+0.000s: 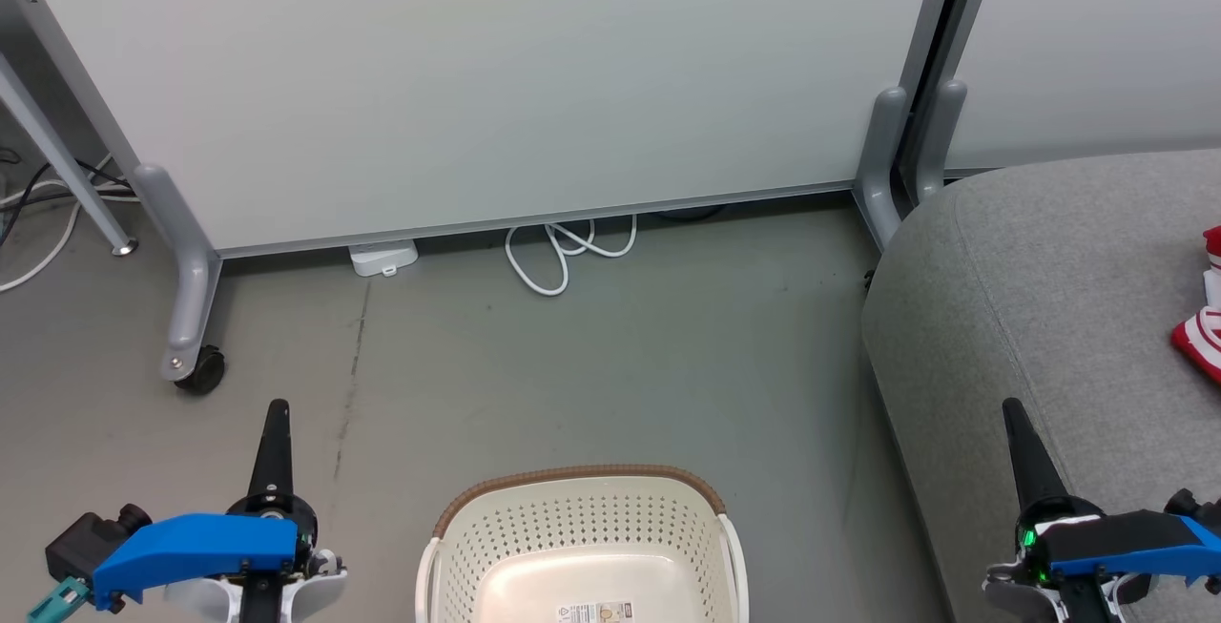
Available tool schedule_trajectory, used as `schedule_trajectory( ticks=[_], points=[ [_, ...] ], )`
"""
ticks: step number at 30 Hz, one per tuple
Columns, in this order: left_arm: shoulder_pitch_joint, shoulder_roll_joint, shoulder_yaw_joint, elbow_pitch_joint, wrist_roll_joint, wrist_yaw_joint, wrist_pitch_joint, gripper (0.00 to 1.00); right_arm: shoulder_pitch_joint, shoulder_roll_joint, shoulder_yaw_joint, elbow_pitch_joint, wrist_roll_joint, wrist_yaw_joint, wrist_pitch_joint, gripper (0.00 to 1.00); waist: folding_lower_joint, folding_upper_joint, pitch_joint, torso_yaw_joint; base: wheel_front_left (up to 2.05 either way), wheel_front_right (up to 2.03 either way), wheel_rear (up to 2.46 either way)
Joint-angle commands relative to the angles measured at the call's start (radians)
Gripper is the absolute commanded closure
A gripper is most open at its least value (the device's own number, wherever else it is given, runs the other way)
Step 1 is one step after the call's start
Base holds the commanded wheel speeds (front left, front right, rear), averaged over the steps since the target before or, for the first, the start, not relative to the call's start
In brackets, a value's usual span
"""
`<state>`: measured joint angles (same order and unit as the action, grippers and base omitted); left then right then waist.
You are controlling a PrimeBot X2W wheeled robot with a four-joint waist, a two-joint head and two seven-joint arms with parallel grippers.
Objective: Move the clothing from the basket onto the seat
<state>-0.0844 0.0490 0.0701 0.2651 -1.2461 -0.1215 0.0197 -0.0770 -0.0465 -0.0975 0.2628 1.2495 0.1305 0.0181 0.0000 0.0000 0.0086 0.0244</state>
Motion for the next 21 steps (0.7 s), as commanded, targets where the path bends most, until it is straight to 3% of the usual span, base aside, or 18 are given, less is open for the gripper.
schedule_trajectory(
  ticks=[1, 21],
  points=[
    [-0.02, 0.002, 0.007, -0.01, -0.02, -0.007, 0.007, 1.0, -0.018, -0.005, -0.002, -0.011, 0.024, 0.0, 0.008, 1.0, 0.0, 0.0, 0.0, -0.001, 0.0, 0.0, 0.0],
    [-0.027, 0.002, 0.027, -0.016, -0.189, -0.01, 0.05, 1.0, -0.028, -0.006, -0.01, -0.015, 0.189, 0.0, 0.051, 1.0, 0.0, 0.0, -0.002, -0.011, 0.0, 0.0, 0.0]
  ],
)
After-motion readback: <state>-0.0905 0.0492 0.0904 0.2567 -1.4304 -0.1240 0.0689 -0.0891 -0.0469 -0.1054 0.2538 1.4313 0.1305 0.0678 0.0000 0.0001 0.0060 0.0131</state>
